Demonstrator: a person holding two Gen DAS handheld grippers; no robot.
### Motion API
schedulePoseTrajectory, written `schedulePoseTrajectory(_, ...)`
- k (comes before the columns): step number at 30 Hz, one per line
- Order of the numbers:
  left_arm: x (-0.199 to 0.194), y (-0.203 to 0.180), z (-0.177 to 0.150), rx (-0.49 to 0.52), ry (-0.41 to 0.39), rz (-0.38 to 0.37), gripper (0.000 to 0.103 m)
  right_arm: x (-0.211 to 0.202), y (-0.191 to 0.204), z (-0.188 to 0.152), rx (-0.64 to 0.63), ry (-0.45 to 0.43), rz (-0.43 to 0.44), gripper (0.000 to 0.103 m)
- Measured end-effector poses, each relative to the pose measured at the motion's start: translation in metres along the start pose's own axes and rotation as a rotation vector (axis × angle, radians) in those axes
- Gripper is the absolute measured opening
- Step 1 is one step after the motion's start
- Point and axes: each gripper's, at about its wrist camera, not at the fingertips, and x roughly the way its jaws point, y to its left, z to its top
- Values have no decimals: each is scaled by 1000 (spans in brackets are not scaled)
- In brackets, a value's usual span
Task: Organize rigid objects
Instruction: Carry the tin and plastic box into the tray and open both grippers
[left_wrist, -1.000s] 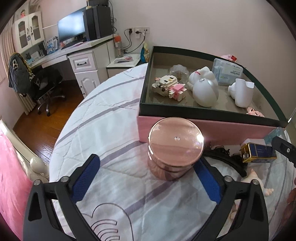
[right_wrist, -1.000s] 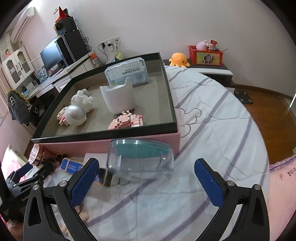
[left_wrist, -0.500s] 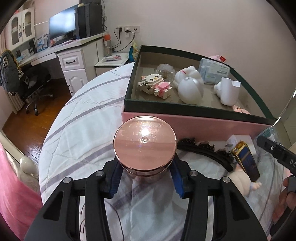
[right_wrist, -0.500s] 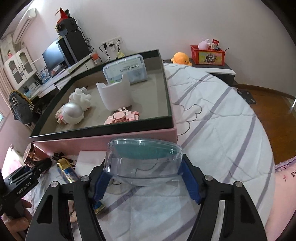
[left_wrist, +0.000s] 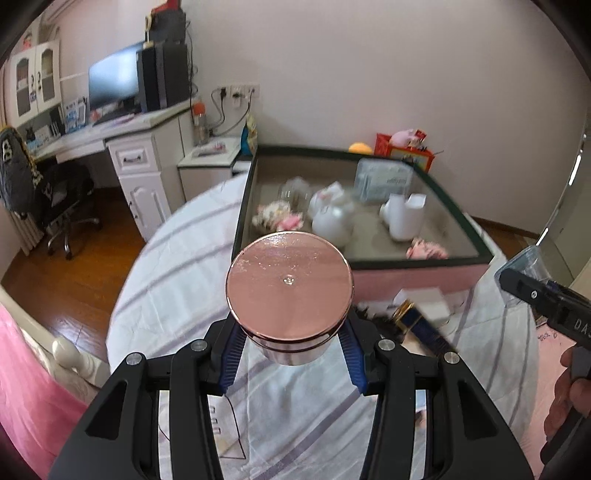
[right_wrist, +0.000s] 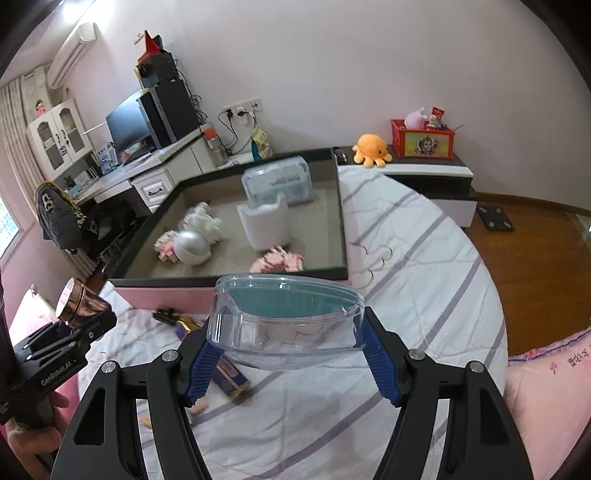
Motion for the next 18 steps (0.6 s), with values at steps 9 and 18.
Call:
schedulePoseTrajectory(9,-8,-9,49,24,-75,-40,48,-3,21,42,-61,-40,38,71)
schedulePoseTrajectory(18,30,-18,95,22,-78,-61,48,26,26,96,-96,-34,43,71)
